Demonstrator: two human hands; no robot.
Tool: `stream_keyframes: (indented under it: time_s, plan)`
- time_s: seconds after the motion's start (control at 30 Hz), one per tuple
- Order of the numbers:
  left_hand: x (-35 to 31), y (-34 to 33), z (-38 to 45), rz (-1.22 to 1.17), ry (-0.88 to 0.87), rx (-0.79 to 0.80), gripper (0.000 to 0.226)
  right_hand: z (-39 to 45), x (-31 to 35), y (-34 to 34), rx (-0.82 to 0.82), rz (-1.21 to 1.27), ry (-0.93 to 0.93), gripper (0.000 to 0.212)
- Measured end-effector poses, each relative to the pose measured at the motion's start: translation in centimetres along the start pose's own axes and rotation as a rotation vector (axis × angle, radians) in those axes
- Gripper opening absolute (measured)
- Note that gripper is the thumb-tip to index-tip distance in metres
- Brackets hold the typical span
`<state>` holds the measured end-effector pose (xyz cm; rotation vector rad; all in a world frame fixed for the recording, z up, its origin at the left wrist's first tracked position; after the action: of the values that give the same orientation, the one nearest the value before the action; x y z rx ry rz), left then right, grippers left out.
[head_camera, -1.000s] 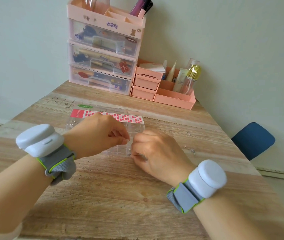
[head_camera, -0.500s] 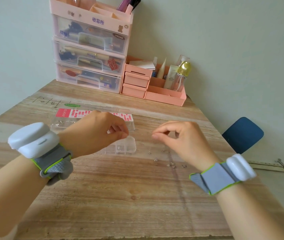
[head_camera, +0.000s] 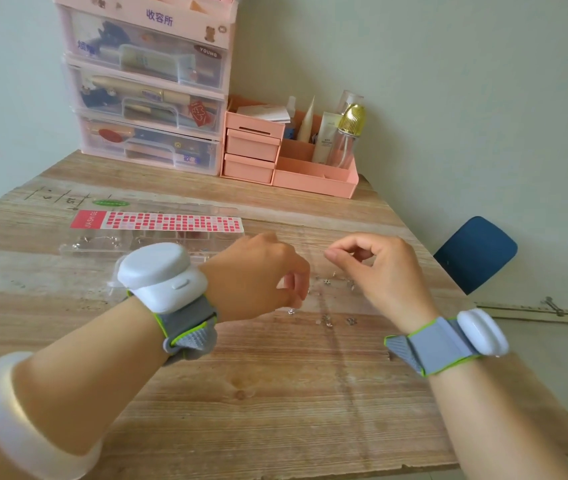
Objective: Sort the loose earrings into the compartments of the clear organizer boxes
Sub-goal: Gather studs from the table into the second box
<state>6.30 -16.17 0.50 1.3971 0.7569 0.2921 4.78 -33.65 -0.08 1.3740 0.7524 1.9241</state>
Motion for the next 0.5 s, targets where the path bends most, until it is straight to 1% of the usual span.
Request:
stream_keyframes:
  time_s: [0.23,0.5]
  plan:
    - [-0.24,-0.61,0.73,0.145,0.052,0.087,0.021,-0.18,-0.54,0.00,-0.057,0.023,-0.041,0.011]
    - [0.18,-0.81,0.51,0.069,0.061,0.068,0.017,-0.08,-0.47,-0.44,-0.055,0.038,-0.029,0.010]
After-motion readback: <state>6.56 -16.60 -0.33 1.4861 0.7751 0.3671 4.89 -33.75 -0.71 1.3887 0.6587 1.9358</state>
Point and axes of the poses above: each hand's wrist, its own z-axis towards the middle knuckle, its own y-axis out of the back of the hand, x = y × z, the point moved 2 cm from there along z, towards the middle knuckle, and after that the axes turned 12 degrees about x, right-handed, at the moved point
